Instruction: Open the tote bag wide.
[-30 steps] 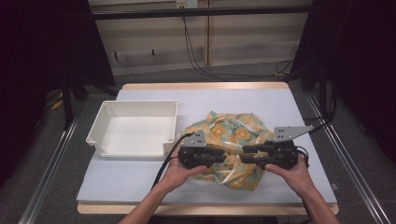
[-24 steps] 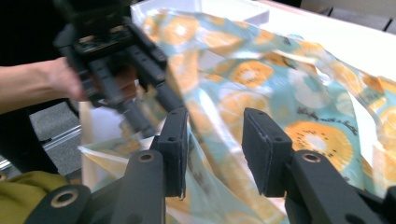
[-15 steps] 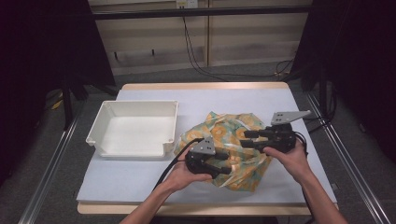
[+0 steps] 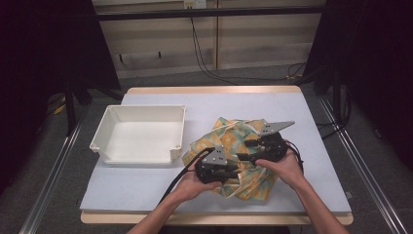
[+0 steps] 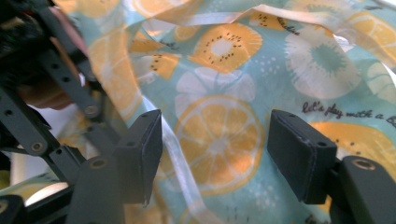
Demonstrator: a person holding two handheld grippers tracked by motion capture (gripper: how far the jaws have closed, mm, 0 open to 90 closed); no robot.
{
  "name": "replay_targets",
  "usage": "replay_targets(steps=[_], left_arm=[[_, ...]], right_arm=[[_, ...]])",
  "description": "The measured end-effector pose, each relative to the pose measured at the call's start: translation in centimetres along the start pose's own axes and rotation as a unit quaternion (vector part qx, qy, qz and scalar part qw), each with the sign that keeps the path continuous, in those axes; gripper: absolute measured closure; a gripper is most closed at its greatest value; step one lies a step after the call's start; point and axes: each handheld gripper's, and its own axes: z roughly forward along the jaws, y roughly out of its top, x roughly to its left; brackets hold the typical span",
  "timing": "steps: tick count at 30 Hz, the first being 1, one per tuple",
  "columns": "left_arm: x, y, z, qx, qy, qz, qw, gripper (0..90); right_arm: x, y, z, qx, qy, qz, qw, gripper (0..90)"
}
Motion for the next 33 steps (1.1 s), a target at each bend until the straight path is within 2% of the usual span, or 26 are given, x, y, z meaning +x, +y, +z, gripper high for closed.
replay_targets(steps=[1, 2, 4, 5, 7, 8, 10, 11, 12, 13, 15, 16, 18, 24, 25, 27, 28, 30, 33], left_arm=[[0.1, -0.1, -0.1, -0.005, -0.002, -0.003, 1.0, 85.7], [0.1, -0.1, -0.1, -0.008, -0.005, -0.01, 0.9999, 86.9], [-0.1, 0.0, -0.2, -0.01, -0.015, -0.01, 0.9998, 89.6], [-0.2, 0.0, -0.2, -0.006, -0.017, -0.005, 0.9998, 90.0], [-0.3, 0.1, -0.2, -0.008, -0.03, -0.01, 0.9995, 90.0], [-0.4, 0.1, -0.1, -0.009, -0.03, -0.01, 0.9994, 90.0], [-0.5, 0.1, -0.2, -0.012, -0.039, -0.014, 0.999, 90.0], [-0.6, 0.2, -0.3, -0.014, -0.04, -0.017, 0.999, 90.0], [-0.7, 0.2, -0.5, -0.016, -0.044, -0.018, 0.9987, 90.0], [-0.7, 0.3, -0.7, -0.021, -0.046, -0.021, 0.9985, 90.0], [-0.8, 0.3, -1.0, -0.027, -0.054, -0.022, 0.9979, 90.0], [-1.0, 0.3, -1.2, -0.026, -0.05, -0.023, 0.9982, 90.0], [-1.3, 0.3, -1.4, -0.032, -0.06, -0.027, 0.9973, 90.0], [-3.0, 0.7, -2.1, -0.033, -0.075, -0.009, 0.9966, 90.0], [-3.2, 0.7, -2.1, -0.032, -0.08, -0.006, 0.9962, 90.0], [-3.6, 0.7, -2.3, -0.028, -0.08, -0.004, 0.9964, 90.0], [-3.7, 0.6, -2.4, -0.03, -0.088, -0.003, 0.9957, 90.0], [-4.0, 0.5, -2.6, -0.026, -0.086, 0.006, 0.9959, 90.0], [-4.4, 0.3, -2.8, -0.024, -0.094, 0.002, 0.9953, 90.0]], right_arm=[[0.0, 0.0, 0.3, 0.003, 0.0, -0.002, 1.0, 34.0], [0.0, -0.1, 0.6, 0.002, 0.001, -0.001, 1.0, 32.6], [0.2, -0.1, 0.6, 0.001, -0.002, -0.005, 1.0, 32.4], [0.2, -0.1, 0.6, 0.003, -0.008, -0.01, 0.9999, 34.9], [0.3, -0.1, 0.7, 0.006, -0.015, -0.018, 0.9997, 38.3], [0.2, -0.2, 0.7, 0.009, -0.021, -0.022, 0.9995, 43.2], [0.0, -0.2, 0.8, 0.005, -0.026, -0.027, 0.9993, 58.8], [-0.1, -0.1, 0.7, 0.004, -0.024, -0.025, 0.9994, 67.2], [-0.1, -0.1, 0.8, 0.006, -0.023, -0.026, 0.9994, 79.4], [-0.1, -0.1, 0.8, 0.006, -0.023, -0.026, 0.9994, 79.4], [-0.2, 0.1, 0.7, 0.005, -0.011, -0.027, 0.9996, 89.7], [-0.2, 0.2, 0.6, 0.003, -0.011, -0.026, 0.9996, 90.0], [-0.6, 0.4, 0.5, -0.004, -0.011, -0.017, 0.9998, 90.0], [-2.3, 1.5, -0.4, -0.019, -0.027, 0.005, 0.9994, 90.0], [-2.6, 1.7, -0.5, -0.018, -0.035, 0.009, 0.9992, 90.0], [-3.2, 2.0, -0.7, -0.023, -0.034, 0.015, 0.9991, 90.0], [-3.6, 2.1, -0.8, -0.025, -0.035, 0.019, 0.9989, 90.0], [-4.2, 2.3, -0.8, -0.028, -0.039, 0.024, 0.9986, 90.0], [-5.2, 2.5, -0.7, -0.035, -0.044, 0.035, 0.9978, 90.0]])
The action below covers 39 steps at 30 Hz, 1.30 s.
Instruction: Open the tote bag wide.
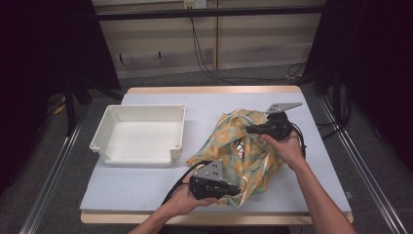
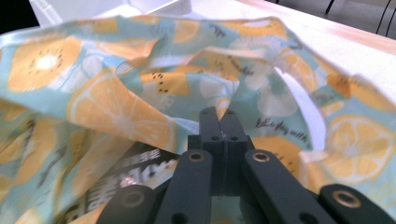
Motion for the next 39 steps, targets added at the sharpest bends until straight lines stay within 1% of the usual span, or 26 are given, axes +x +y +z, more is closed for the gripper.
replay_targets(steps=[6, 7, 8, 9, 12, 13, 14, 16, 18, 19, 20, 21, 24, 25, 26, 27, 29, 30, 32, 33, 34, 35, 36, 37, 38, 39], left_arm=[[-0.4, -0.6, 0.0, 0.01, -0.011, 0.004, 0.9999, 90.0], [-0.5, -0.6, 0.0, 0.012, -0.008, 0.002, 0.9999, 90.0], [-0.4, -0.7, 0.1, 0.005, -0.006, -0.004, 1.0, 90.0], [-0.3, -0.8, -0.1, 0.007, -0.001, -0.006, 1.0, 90.0], [-0.1, -0.9, -0.3, -0.005, 0.003, -0.017, 0.9998, 90.0], [0.1, -0.8, -0.5, -0.008, 0.002, -0.014, 0.9999, 90.0], [0.1, -0.5, -0.7, -0.017, 0.005, -0.019, 0.9997, 90.0], [0.1, -0.2, -1.1, -0.022, 0.01, -0.019, 0.9995, 86.1], [0.1, 0.0, -1.5, -0.031, 0.014, -0.018, 0.9993, 82.1], [0.2, 0.1, -1.7, -0.039, 0.015, -0.026, 0.9988, 80.4], [0.3, 0.2, -2.0, -0.046, 0.024, -0.028, 0.9983, 77.4], [0.5, 0.3, -2.2, -0.047, 0.028, -0.025, 0.9982, 77.2], [1.4, 0.5, -2.8, -0.057, 0.054, -0.036, 0.9962, 74.4], [1.7, 0.5, -2.9, -0.06, 0.06, -0.039, 0.9957, 73.0], [2.1, 0.5, -2.9, -0.066, 0.07, -0.044, 0.9944, 70.3], [2.5, 0.5, -3.0, -0.065, 0.08, -0.045, 0.9937, 67.8], [3.3, 0.4, -3.0, -0.069, 0.098, -0.054, 0.9913, 67.2], [3.7, 0.3, -3.0, -0.068, 0.103, -0.054, 0.9908, 67.0], [4.3, 0.4, -2.7, -0.061, 0.119, -0.058, 0.9893, 63.6], [4.6, 0.4, -2.5, -0.062, 0.124, -0.057, 0.9888, 60.4], [4.8, 0.4, -2.3, -0.06, 0.127, -0.054, 0.9886, 57.1], [5.1, 0.3, -2.1, -0.058, 0.136, -0.052, 0.9876, 55.3], [5.4, 0.3, -1.8, -0.054, 0.138, -0.058, 0.9872, 52.2], [5.6, 0.2, -1.4, -0.045, 0.145, -0.055, 0.9869, 45.8], [5.7, 0.1, -1.1, -0.03, 0.157, -0.051, 0.9858, 41.1], [5.9, -0.1, -0.9, -0.025, 0.151, -0.052, 0.9869, 39.8]], right_arm=[[-1.9, 0.4, 0.6, -0.005, -0.013, 0.019, 0.9997, 90.0], [-2.2, 0.4, 0.6, -0.006, -0.018, 0.021, 0.9996, 90.0], [-2.4, 0.4, 0.5, -0.009, -0.017, 0.025, 0.9995, 90.0], [-2.4, 0.4, 0.5, -0.014, -0.012, 0.029, 0.9994, 90.0], [-1.7, 0.3, 0.0, -0.022, -0.005, 0.019, 0.9996, 90.0], [-1.4, 0.3, -0.3, -0.026, -0.004, 0.016, 0.9995, 84.3], [-1.1, 0.4, -0.6, -0.03, -0.004, 0.016, 0.9994, 75.5], [-0.6, 0.6, -1.6, -0.033, -0.004, 0.009, 0.9994, 72.4], [-0.3, 0.9, -2.8, -0.044, -0.006, 0.011, 0.999, 65.9], [-0.1, 1.0, -3.4, -0.049, -0.002, 0.008, 0.9988, 65.7], [0.1, 1.0, -4.1, -0.054, -0.006, 0.007, 0.9985, 64.5], [0.3, 1.0, -4.8, -0.06, -0.003, 0.007, 0.9982, 63.1], [1.1, 0.7, -5.8, -0.054, 0.007, 0.001, 0.9985, 64.7], [1.7, 0.5, -6.1, -0.053, 0.009, -0.003, 0.9986, 65.3], [2.0, 0.3, -6.2, -0.054, 0.014, -0.005, 0.9984, 67.7], [3.0, -0.1, -6.2, -0.045, 0.029, -0.01, 0.9985, 72.6], [3.4, -0.4, -6.1, -0.043, 0.035, -0.012, 0.9984, 72.6], [3.8, -0.7, -5.8, -0.034, 0.046, -0.015, 0.9982, 72.6], [4.6, -1.1, -4.9, -0.021, 0.05, -0.023, 0.9983, 71.7], [4.8, -1.3, -4.5, -0.013, 0.05, -0.023, 0.9984, 68.3], [4.9, -1.5, -4.0, -0.005, 0.041, -0.027, 0.9988, 63.5], [4.9, -1.6, -3.5, 0.0, 0.035, -0.025, 0.9991, 59.5], [4.7, -1.7, -3.0, 0.003, 0.037, -0.02, 0.9991, 55.4], [4.5, -1.9, -2.6, 0.005, 0.035, -0.016, 0.9992, 49.0], [4.4, -1.9, -2.1, 0.008, 0.026, -0.014, 0.9995, 46.1], [4.3, -2.0, -1.7, 0.012, 0.024, -0.014, 0.9995, 45.3]])
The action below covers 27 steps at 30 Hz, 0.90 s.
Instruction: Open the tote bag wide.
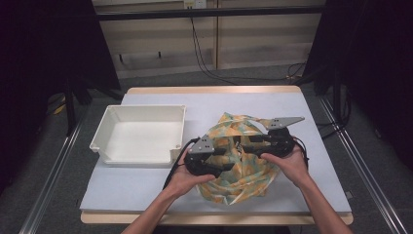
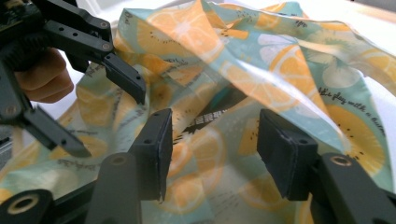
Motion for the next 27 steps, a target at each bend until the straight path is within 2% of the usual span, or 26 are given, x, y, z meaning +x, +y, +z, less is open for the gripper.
replay_targets(steps=[1, 3, 5, 6, 7, 10, 13, 14, 15, 17, 18, 19, 20, 21, 24, 27], left_arm=[[0.1, -0.1, 0.2, 0.0, -0.005, 0.0, 1.0, 39.8], [-0.2, -0.2, 0.6, 0.012, 0.004, 0.01, 0.9999, 41.0], [-0.4, -0.3, 1.0, 0.036, 0.01, 0.03, 0.9988, 52.0], [-0.5, -0.3, 1.2, 0.047, 0.021, 0.037, 0.998, 56.6], [-0.6, -0.4, 1.3, 0.052, 0.017, 0.039, 0.9977, 62.7], [-0.6, -0.5, 1.2, 0.057, 0.008, 0.038, 0.9976, 89.2], [-0.5, -0.5, 0.6, 0.048, -0.006, 0.027, 0.9985, 90.0], [-0.5, -0.5, 0.3, 0.047, -0.012, 0.026, 0.9985, 90.0], [-0.5, -0.5, -0.1, 0.044, -0.013, 0.021, 0.9987, 90.0], [-0.5, -0.5, -0.9, 0.029, -0.026, 0.011, 0.9992, 90.0], [-0.6, -0.6, -1.5, 0.026, -0.03, 0.014, 0.9991, 90.0], [-0.7, -0.6, -2.0, 0.025, -0.027, 0.016, 0.9992, 90.0], [-0.8, -0.7, -2.5, 0.018, -0.03, 0.009, 0.9993, 90.0], [-0.7, -0.8, -3.1, 0.016, -0.034, 0.01, 0.9992, 90.0], [-0.5, -1.5, -4.6, -0.002, -0.038, -0.003, 0.9993, 90.0], [-0.4, -2.3, -5.6, -0.001, -0.039, -0.006, 0.9992, 90.0]], right_arm=[[-0.2, 0.0, 0.4, 0.0, -0.002, 0.003, 1.0, 41.2], [-0.2, 0.1, 0.9, 0.0, -0.006, 0.006, 1.0, 36.9], [-0.3, 0.2, 1.5, 0.004, -0.004, 0.005, 1.0, 34.2], [-0.3, 0.2, 1.9, 0.01, -0.006, 0.003, 0.9999, 33.8], [-0.2, 0.2, 2.3, 0.018, -0.01, 0.001, 0.9998, 34.0], [-0.1, 0.0, 3.1, 0.034, -0.025, -0.01, 0.999, 44.3], [-0.4, 0.0, 2.8, 0.033, -0.035, -0.01, 0.9988, 62.7], [-0.7, 0.0, 2.7, 0.038, -0.039, -0.014, 0.9984, 73.4], [-1.1, -0.2, 2.4, 0.037, -0.033, -0.013, 0.9987, 88.2], [-1.7, -0.2, 1.8, 0.034, -0.037, -0.009, 0.9987, 90.0], [-1.7, -0.2, 1.8, 0.034, -0.037, -0.009, 0.9987, 90.0], [-2.0, -0.3, 1.5, 0.032, -0.038, -0.006, 0.9988, 90.0], [-2.4, -0.3, 1.1, 0.031, -0.043, -0.002, 0.9986, 90.0], [-2.8, -0.4, 0.8, 0.028, -0.044, 0.002, 0.9986, 90.0], [-4.3, -0.8, -0.4, 0.025, -0.056, 0.015, 0.998, 90.0], [-5.7, -1.3, -1.4, 0.019, -0.067, 0.031, 0.9971, 90.0]])
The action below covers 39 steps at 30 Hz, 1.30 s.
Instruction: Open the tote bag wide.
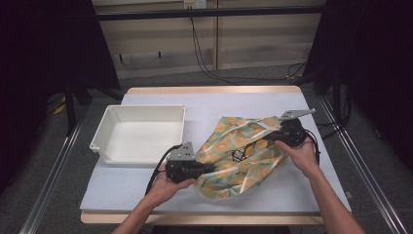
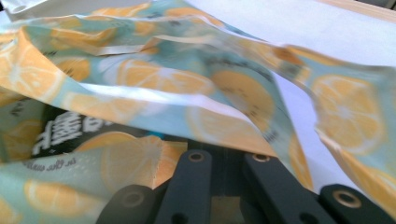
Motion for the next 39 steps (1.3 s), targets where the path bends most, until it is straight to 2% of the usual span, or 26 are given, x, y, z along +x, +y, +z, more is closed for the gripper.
replay_targets(steps=[4, 5, 6, 7, 9, 11, 12, 15, 17, 20, 21, 24, 27, 29, 31, 32, 34, 35, 39], left_arm=[[-0.2, -0.3, -0.5, 0.001, -0.012, 0.001, 0.9999, 90.0], [-0.4, -0.5, -0.6, 0.003, -0.009, -0.001, 1.0, 90.0], [-0.5, -0.6, -0.7, 0.01, -0.006, 0.005, 0.9999, 90.0], [-0.6, -0.9, -0.8, 0.012, -0.014, 0.002, 0.9998, 90.0], [-0.7, -1.3, -1.0, 0.011, -0.006, -0.003, 0.9999, 90.0], [-0.6, -1.8, -1.2, 0.016, -0.005, -0.006, 0.9998, 90.0], [-0.5, -1.9, -1.3, 0.014, -0.007, -0.009, 0.9998, 90.0], [-0.3, -2.2, -1.3, 0.017, -0.004, -0.014, 0.9998, 90.0], [-0.1, -2.4, -1.5, 0.019, 0.001, -0.016, 0.9997, 90.0], [0.3, -2.8, -1.5, 0.02, 0.005, -0.025, 0.9995, 90.0], [0.4, -2.9, -1.3, 0.027, 0.008, -0.027, 0.9992, 90.0], [0.3, -3.0, -0.8, 0.032, 0.005, -0.024, 0.9992, 90.0], [0.1, -2.7, -0.7, 0.022, 0.003, -0.027, 0.9994, 89.5], [0.0, -2.5, -0.7, 0.014, 0.003, -0.031, 0.9994, 82.4], [-0.2, -2.2, -0.7, 0.012, 0.006, -0.025, 0.9996, 80.3], [-0.3, -2.1, -0.7, 0.009, 0.006, -0.029, 0.9995, 78.1], [-0.4, -1.7, -0.9, -0.001, 0.008, -0.03, 0.9995, 74.9], [-0.5, -1.5, -1.0, -0.006, 0.004, -0.031, 0.9995, 71.9], [-1.0, -0.5, -1.6, -0.023, 0.005, -0.024, 0.9994, 65.8]], right_arm=[[-1.3, -0.3, -0.2, -0.004, -0.019, 0.009, 0.9998, 90.0], [-1.5, -0.3, -0.2, -0.005, -0.019, 0.013, 0.9997, 90.0], [-1.8, -0.3, -0.1, -0.004, -0.03, 0.012, 0.9995, 90.0], [-2.0, -0.3, -0.1, -0.004, -0.034, 0.012, 0.9993, 90.0], [-2.6, -0.4, 0.0, -0.001, -0.042, 0.017, 0.999, 90.0], [-3.1, -0.6, 0.1, -0.006, -0.037, 0.03, 0.9989, 90.0], [-3.3, -0.6, 0.1, -0.003, -0.045, 0.029, 0.9986, 90.0], [-3.4, -0.9, 0.3, 0.005, -0.046, 0.028, 0.9986, 90.0], [-3.7, -1.3, 0.4, 0.003, -0.042, 0.036, 0.9985, 90.0], [-3.4, -2.1, 1.2, 0.026, -0.053, 0.027, 0.9979, 90.0], [-3.2, -2.4, 1.3, 0.034, -0.058, 0.025, 0.9974, 90.0], [-3.1, -3.0, 1.4, 0.014, -0.051, 0.041, 0.9977, 90.0], [-2.9, -2.9, 1.0, 0.0, -0.046, 0.039, 0.9982, 90.0], [-2.7, -2.6, 0.3, -0.017, -0.039, 0.039, 0.9983, 82.1], [-2.4, -2.0, -0.6, -0.031, -0.026, 0.038, 0.9985, 76.5], [-2.2, -1.8, -1.0, -0.035, -0.019, 0.036, 0.9986, 73.0], [-1.7, -1.5, -1.7, -0.04, -0.01, 0.027, 0.9988, 72.1], [-1.3, -1.4, -2.1, -0.044, -0.009, 0.025, 0.9987, 67.0], [-0.1, -1.2, -3.4, -0.054, 0.004, 0.013, 0.9984, 57.1]])
